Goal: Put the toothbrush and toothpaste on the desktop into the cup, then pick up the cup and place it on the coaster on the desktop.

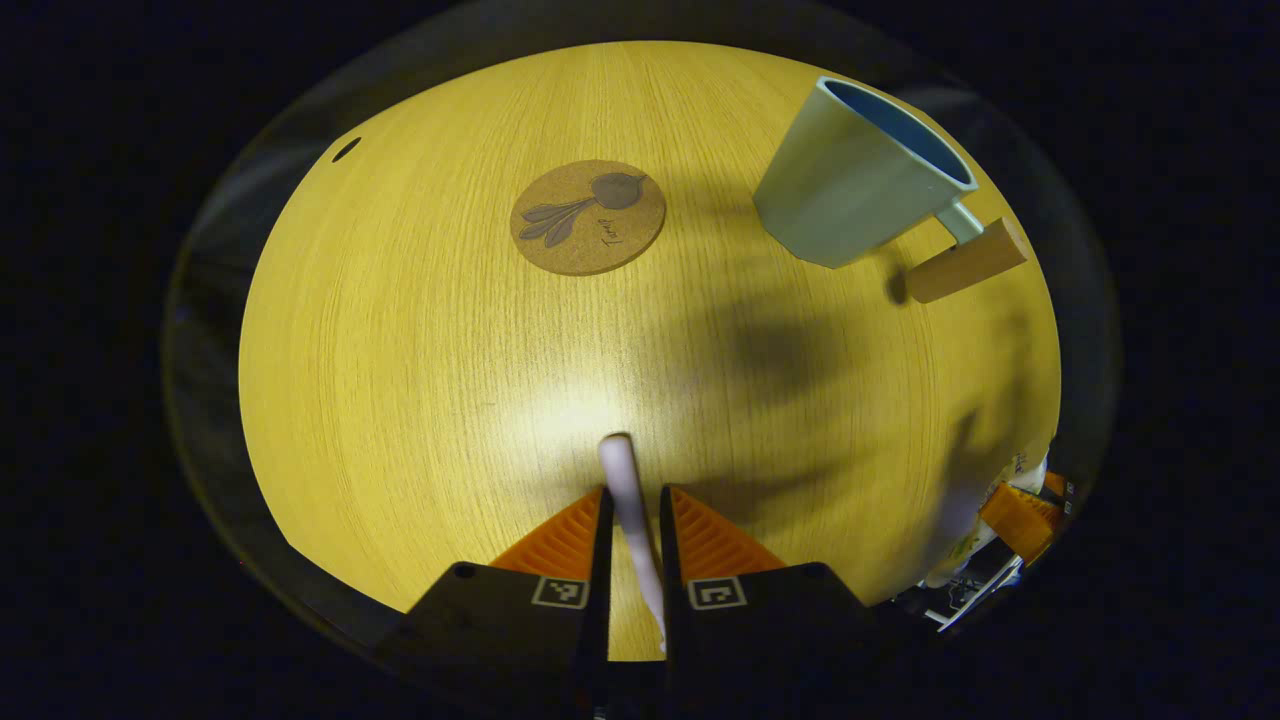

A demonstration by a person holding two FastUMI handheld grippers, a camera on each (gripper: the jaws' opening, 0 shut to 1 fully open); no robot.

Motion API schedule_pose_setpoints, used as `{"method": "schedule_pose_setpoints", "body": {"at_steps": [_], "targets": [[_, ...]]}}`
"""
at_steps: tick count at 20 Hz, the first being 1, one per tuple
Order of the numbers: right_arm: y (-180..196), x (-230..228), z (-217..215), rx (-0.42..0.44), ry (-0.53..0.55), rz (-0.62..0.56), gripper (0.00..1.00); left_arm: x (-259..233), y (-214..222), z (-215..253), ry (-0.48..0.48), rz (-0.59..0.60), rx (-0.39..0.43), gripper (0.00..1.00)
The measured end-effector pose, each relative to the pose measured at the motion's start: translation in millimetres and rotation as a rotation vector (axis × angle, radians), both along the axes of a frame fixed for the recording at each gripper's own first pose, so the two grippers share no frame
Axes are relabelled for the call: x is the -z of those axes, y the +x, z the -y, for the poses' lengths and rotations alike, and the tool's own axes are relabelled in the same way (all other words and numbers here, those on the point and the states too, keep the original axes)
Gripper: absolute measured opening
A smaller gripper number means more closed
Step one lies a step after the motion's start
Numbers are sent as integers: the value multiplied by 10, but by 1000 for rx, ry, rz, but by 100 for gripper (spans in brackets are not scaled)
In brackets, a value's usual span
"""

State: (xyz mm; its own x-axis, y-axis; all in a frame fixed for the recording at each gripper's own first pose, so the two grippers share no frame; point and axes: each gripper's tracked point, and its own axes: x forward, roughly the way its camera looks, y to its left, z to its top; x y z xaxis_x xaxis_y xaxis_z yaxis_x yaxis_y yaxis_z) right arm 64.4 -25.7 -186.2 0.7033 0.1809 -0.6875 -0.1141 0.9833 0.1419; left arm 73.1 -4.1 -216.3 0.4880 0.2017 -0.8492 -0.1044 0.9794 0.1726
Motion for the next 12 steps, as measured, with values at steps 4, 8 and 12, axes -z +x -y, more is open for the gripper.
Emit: {"method": "schedule_pose_setpoints", "body": {"at_steps": [4,8,12], "targets": [[0,32,-5,-7,-3,-9,9,-7,-5,25,-12,30,-13,4],[15,55,-10,7,-6,-6,9,-15,7,37,-65,88,-13,0],[39,26,-7,46,23,-8,9,-24,-12,73,-178,119,-28,0]]}}
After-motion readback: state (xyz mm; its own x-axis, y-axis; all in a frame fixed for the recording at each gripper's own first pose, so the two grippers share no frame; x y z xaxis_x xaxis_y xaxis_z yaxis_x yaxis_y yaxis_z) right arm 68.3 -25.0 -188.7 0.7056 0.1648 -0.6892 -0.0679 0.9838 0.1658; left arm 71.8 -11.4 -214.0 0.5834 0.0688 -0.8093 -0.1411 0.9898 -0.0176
